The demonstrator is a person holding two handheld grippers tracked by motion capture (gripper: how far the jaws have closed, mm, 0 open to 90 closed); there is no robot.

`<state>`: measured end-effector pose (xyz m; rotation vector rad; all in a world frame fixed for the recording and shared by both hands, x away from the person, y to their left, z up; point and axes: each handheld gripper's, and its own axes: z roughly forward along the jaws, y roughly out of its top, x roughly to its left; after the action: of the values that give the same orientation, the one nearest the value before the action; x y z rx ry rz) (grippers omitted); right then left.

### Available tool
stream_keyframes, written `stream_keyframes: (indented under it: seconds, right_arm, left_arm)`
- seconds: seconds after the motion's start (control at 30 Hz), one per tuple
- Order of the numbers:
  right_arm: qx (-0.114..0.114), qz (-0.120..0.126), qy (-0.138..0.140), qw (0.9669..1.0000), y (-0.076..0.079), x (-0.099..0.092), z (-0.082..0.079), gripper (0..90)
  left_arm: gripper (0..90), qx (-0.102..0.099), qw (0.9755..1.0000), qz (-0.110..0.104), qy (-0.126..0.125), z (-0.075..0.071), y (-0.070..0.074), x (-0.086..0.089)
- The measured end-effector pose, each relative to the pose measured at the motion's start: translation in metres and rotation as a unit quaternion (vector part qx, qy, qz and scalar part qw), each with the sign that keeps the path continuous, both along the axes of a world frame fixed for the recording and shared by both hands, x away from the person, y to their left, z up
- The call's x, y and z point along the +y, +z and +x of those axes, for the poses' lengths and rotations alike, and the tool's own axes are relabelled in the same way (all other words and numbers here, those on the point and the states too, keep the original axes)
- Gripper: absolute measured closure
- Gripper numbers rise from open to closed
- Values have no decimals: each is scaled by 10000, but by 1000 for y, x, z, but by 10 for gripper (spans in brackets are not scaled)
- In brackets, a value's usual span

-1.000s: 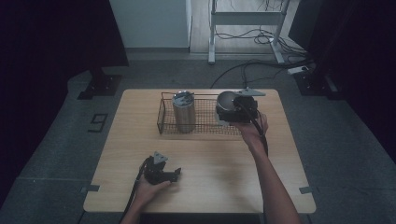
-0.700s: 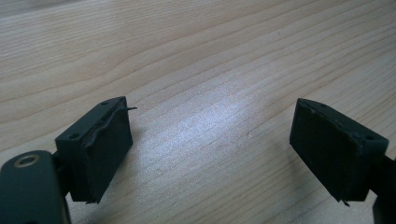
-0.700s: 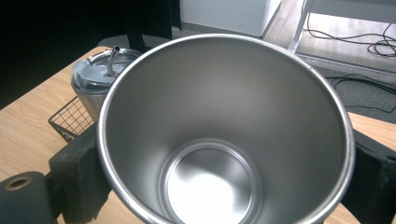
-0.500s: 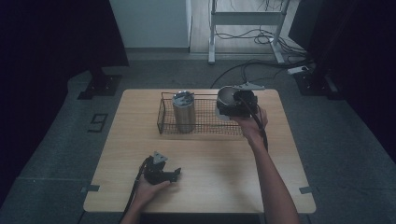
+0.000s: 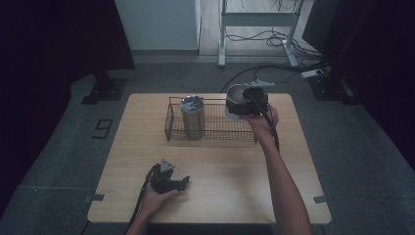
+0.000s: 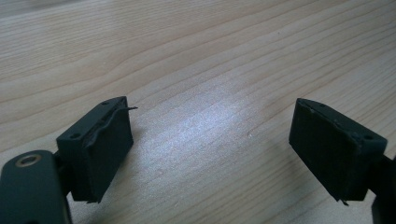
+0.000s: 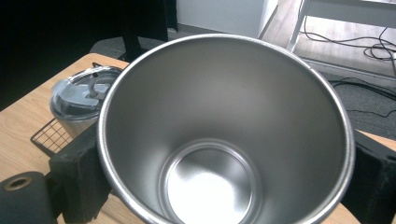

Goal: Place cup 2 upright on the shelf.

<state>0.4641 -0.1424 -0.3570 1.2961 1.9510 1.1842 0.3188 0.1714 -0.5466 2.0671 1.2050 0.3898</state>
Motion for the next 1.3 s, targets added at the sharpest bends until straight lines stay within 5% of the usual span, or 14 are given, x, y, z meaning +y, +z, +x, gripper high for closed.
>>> stream_keyframes:
  seconds: [0.47,1.3]
  right_arm:
    - [155,-105,-61,9998,-9,7,31,71]
    - [461,-237,-101,9986,-38,5,62,71]
  left_arm:
    - [136,1,10000,-6,-15,0,0,0]
    - [137,-11,10000,36,-30,0,0,0]
